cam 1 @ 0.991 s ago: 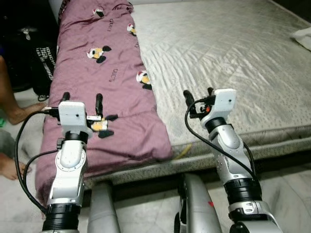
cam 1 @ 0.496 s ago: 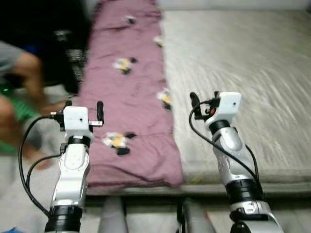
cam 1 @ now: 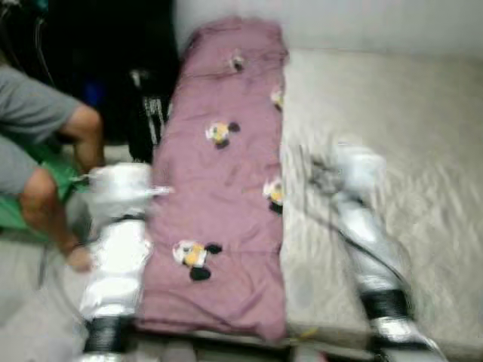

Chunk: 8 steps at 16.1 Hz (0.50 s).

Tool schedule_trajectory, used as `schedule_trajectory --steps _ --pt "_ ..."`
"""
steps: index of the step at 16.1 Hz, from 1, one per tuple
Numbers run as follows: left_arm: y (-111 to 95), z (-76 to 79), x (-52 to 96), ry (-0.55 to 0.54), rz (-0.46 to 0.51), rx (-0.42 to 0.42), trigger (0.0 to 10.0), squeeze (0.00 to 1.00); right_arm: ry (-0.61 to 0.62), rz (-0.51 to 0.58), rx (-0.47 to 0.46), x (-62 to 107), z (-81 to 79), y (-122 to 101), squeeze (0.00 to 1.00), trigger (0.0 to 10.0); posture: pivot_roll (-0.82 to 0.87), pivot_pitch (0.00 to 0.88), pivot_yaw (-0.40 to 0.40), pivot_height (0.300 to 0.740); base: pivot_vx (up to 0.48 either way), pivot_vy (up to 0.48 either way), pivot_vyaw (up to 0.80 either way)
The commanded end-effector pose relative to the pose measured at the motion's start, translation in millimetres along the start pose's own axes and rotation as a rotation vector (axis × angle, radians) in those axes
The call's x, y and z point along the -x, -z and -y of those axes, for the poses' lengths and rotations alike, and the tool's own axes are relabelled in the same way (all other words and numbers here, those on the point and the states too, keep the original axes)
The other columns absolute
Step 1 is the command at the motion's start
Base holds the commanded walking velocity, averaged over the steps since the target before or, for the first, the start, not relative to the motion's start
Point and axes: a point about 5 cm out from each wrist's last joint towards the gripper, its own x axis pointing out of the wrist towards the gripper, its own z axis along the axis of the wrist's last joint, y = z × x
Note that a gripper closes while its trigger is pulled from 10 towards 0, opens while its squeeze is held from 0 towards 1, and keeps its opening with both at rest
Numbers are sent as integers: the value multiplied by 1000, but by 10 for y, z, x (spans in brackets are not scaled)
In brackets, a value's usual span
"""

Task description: Clean up the room

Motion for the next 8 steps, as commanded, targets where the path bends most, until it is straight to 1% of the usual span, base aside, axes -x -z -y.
schedule_trajectory --steps 1,3,5,8 --pt "96 -250 54 -67 -40 -42 10000 0 -67 37 -7 -45 -277 -75 0 10000 -11 0 21 740 0 0 0" --pt "110 -252 50 -58 -42 -35 10000 0 -72 28 -6 -34 -293 -45 0 10000 -9 0 17 740 0 0 0" --pt "124 -257 43 -49 -45 -26 10000 0 -118 35 -34 -23 -341 -48 0 10000 -5 0 13 740 0 0 0" --pt "141 -263 22 -41 -52 -13 10000 0 -124 40 -32 -41 -373 -53 0 10000 -6 0 10 740 0 0 0"
